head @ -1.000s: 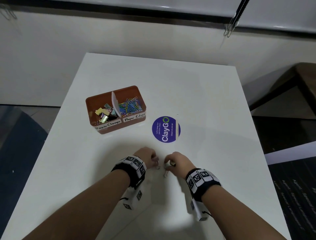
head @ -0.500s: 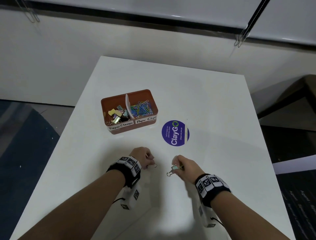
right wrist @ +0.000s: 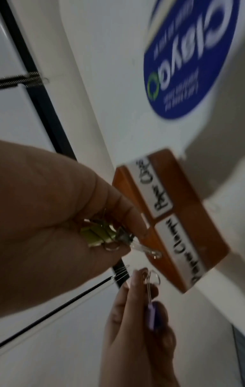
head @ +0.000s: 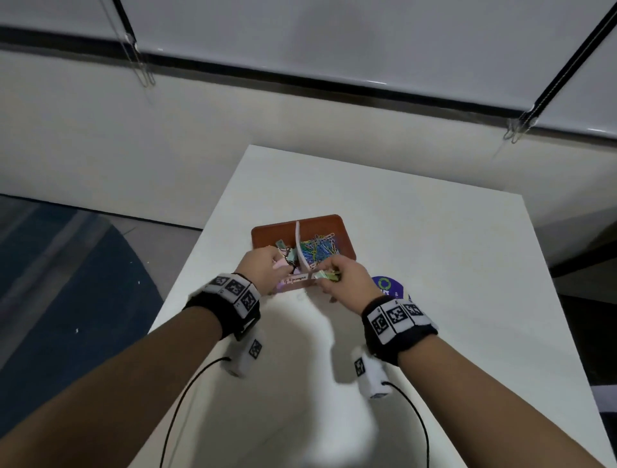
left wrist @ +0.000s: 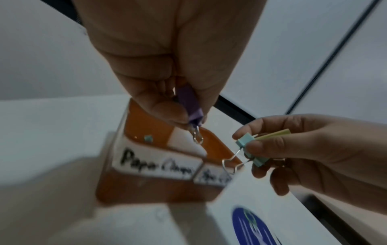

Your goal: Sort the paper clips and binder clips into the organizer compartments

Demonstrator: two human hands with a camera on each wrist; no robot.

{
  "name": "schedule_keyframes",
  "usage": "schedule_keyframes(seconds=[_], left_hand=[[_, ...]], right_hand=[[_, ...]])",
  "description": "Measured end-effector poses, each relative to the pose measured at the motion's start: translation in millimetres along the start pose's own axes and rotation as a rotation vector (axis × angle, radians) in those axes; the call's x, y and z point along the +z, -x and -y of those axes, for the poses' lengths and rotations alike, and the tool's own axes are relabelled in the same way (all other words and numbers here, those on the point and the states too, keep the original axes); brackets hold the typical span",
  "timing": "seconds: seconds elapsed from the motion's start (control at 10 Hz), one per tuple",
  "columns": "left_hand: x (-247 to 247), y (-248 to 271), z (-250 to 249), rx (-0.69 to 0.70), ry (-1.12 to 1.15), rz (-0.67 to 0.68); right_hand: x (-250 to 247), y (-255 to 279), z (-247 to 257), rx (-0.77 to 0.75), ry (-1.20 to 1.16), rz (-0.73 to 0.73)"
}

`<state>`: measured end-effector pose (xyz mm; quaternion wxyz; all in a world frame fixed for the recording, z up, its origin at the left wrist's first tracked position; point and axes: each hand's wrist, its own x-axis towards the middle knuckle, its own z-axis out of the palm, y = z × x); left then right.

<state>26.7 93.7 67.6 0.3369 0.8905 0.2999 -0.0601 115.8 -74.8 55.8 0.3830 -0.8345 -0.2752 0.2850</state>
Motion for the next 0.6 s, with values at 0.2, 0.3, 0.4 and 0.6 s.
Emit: schedule_keyframes(seconds=[0.2, 0.3, 0.4, 0.6], left_hand=[[-17.9, -38.6, 4.5, -0.090, 0.225, -0.064], [-17.8, -45.6, 4.8, -0.040, 0.131, -0.132], [-17.3, -45.6, 10.7, -0.030, 0.163, -0.126], [-12.3, -34.2, 15.4, 0.007, 0.216, -0.096]], right_hand=[[27.0, -55.6, 34.3, 0.012, 0.026, -0.102], [39.3, -68.6, 39.9, 0.033, -0.104, -0.060], [42.4, -66.2, 39.0, 0.030, -0.181, -0.043], [31.5, -36.0, 22.5, -0.028, -0.220, -0.192]])
